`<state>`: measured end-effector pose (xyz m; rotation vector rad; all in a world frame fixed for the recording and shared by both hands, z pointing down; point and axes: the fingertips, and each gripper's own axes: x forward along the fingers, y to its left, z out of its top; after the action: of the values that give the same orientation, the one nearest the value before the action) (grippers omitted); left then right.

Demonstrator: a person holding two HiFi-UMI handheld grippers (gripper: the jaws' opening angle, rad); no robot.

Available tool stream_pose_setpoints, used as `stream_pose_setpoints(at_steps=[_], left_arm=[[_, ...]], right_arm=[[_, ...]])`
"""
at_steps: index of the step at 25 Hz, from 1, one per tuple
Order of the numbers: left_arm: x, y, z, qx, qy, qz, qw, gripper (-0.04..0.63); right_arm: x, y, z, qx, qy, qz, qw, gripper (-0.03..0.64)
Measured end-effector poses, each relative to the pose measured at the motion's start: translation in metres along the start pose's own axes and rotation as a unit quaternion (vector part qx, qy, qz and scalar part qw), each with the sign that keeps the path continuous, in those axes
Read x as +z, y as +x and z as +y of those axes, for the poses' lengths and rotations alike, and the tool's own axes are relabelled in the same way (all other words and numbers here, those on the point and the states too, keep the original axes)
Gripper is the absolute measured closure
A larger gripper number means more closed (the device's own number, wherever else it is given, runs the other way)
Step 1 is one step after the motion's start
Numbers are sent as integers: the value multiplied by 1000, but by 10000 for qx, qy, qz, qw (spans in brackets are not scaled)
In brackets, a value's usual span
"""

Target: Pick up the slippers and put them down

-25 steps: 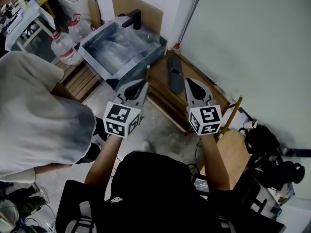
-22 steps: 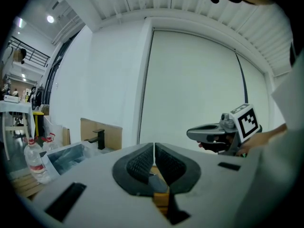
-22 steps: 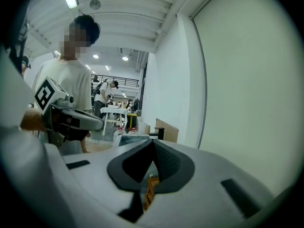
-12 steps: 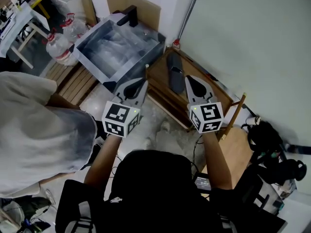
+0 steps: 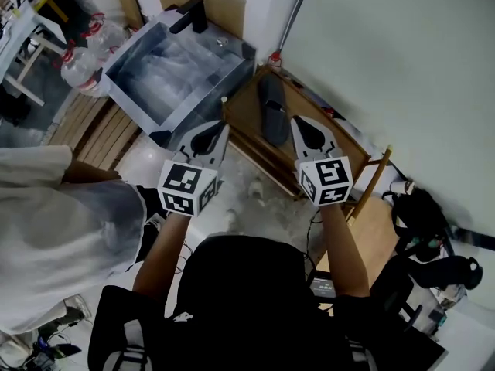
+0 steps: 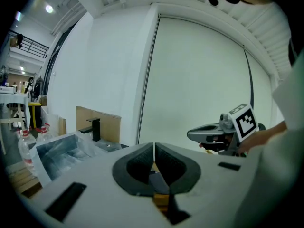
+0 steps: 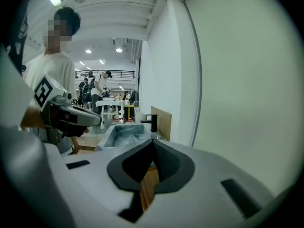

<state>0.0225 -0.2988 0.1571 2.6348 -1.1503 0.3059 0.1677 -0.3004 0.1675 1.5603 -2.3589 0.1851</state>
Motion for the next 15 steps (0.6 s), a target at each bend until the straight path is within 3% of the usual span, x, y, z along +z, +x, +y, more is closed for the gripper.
stream_pose_setpoints(at_steps=[9, 15], left_arm=[[-33, 53, 12, 70, -285, 384, 9988, 583], [-52, 83, 20, 110, -217, 467, 9986, 583]], right_arm=[[-55, 36, -34, 100, 88, 645, 9978, 624], [-93, 53, -47, 264, 180, 1037, 9941, 624]])
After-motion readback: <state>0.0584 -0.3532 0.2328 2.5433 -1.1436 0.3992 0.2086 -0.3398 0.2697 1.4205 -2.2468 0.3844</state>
